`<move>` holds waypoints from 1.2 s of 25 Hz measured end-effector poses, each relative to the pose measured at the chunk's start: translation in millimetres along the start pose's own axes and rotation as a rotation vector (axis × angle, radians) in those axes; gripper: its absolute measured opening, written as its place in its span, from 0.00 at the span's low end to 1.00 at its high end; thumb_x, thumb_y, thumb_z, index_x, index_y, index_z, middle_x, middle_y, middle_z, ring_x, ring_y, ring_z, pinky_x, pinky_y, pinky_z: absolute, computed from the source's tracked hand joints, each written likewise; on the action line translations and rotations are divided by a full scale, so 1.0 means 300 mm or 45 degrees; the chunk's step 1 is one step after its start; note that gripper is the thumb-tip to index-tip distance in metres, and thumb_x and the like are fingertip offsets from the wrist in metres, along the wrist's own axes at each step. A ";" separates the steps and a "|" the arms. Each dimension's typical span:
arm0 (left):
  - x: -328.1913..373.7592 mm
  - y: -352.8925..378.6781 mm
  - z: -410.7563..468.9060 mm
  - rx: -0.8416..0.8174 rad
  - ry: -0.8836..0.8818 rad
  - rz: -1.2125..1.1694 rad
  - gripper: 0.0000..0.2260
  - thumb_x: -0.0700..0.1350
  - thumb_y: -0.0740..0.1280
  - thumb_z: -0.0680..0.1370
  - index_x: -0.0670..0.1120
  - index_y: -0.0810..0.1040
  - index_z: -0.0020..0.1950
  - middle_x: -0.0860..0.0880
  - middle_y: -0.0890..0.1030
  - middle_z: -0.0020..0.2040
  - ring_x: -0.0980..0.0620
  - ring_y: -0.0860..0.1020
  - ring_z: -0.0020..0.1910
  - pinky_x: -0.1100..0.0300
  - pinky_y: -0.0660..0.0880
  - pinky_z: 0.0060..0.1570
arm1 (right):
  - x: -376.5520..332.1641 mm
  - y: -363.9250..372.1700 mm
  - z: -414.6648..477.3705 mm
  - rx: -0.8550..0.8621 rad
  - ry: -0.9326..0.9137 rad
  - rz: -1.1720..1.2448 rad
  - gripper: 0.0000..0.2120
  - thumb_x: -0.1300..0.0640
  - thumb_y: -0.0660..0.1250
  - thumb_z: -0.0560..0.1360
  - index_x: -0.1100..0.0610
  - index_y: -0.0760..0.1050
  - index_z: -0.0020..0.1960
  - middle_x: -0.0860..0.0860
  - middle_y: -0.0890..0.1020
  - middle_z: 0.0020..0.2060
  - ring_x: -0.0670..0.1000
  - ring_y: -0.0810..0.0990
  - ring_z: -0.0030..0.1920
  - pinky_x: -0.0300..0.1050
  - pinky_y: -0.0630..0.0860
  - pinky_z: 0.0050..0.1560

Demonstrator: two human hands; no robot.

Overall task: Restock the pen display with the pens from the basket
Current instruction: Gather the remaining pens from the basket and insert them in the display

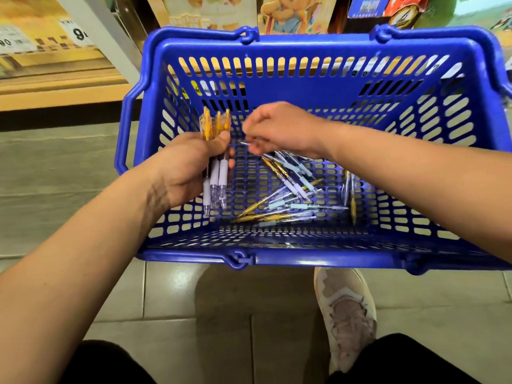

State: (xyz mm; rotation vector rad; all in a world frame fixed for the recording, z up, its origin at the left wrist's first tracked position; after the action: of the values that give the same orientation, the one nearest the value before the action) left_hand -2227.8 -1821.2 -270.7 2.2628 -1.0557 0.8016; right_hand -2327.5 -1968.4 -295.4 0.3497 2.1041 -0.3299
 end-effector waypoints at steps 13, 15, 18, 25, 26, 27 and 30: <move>-0.012 -0.010 0.022 -0.077 -0.012 0.042 0.05 0.44 0.65 0.83 0.44 0.78 0.51 0.48 0.80 0.40 0.53 0.79 0.37 0.58 0.81 0.40 | 0.466 0.033 -0.043 -0.745 -0.023 -1.913 0.19 0.45 0.72 0.75 0.45 0.77 0.65 0.47 0.78 0.61 0.54 0.77 0.62 0.52 0.78 0.59; -0.012 -0.015 0.021 -0.078 -0.014 0.044 0.05 0.44 0.65 0.83 0.44 0.77 0.52 0.49 0.80 0.40 0.53 0.79 0.37 0.58 0.80 0.39 | 0.452 0.028 -0.029 -0.789 -0.002 -1.799 0.13 0.46 0.71 0.77 0.46 0.80 0.61 0.43 0.80 0.52 0.50 0.79 0.57 0.48 0.78 0.57; -0.013 -0.023 0.021 -0.072 -0.013 0.036 0.05 0.44 0.64 0.83 0.44 0.77 0.51 0.49 0.80 0.40 0.53 0.79 0.37 0.59 0.80 0.38 | 0.415 -0.012 0.012 -0.499 -0.041 -1.603 0.04 0.50 0.68 0.79 0.49 0.78 0.53 0.43 0.80 0.45 0.49 0.79 0.49 0.47 0.77 0.49; -0.019 -0.038 0.034 -0.038 -0.015 0.056 0.06 0.44 0.65 0.83 0.44 0.78 0.50 0.49 0.80 0.40 0.54 0.80 0.36 0.58 0.81 0.39 | 0.375 -0.088 0.064 -0.054 -0.067 -1.677 0.14 0.46 0.69 0.77 0.48 0.71 0.59 0.49 0.78 0.45 0.53 0.78 0.42 0.42 0.70 0.33; -0.019 -0.040 0.036 -0.037 -0.018 0.053 0.06 0.45 0.65 0.83 0.44 0.78 0.50 0.49 0.80 0.40 0.54 0.80 0.36 0.58 0.81 0.39 | 0.373 -0.105 0.069 -0.034 -0.017 -1.677 0.16 0.45 0.69 0.77 0.49 0.71 0.61 0.49 0.78 0.45 0.53 0.78 0.42 0.41 0.69 0.33; -0.020 -0.041 0.039 -0.038 -0.022 0.046 0.06 0.45 0.65 0.83 0.44 0.78 0.50 0.49 0.80 0.40 0.54 0.80 0.36 0.58 0.81 0.39 | 0.375 -0.120 0.074 -0.026 0.036 -1.657 0.18 0.44 0.69 0.77 0.50 0.71 0.62 0.49 0.78 0.44 0.53 0.78 0.42 0.42 0.71 0.35; -0.025 -0.043 0.048 -0.037 -0.030 0.041 0.06 0.45 0.65 0.83 0.44 0.78 0.51 0.49 0.81 0.40 0.53 0.80 0.36 0.58 0.81 0.39 | 0.392 -0.154 0.080 -0.034 0.176 -1.534 0.22 0.46 0.73 0.75 0.51 0.70 0.64 0.49 0.79 0.47 0.54 0.80 0.46 0.49 0.80 0.46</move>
State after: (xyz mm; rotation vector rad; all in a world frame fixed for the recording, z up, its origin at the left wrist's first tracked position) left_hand -2217.2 -1819.6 -288.4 2.2417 -1.1102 0.7695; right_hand -2386.6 -2006.1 -403.2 -0.9933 2.2221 -0.9703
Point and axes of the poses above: each hand's wrist, its own z-axis towards the middle knuckle, its own y-axis out of the palm, x = y × z, the point moved 4 cm from there along z, towards the middle knuckle
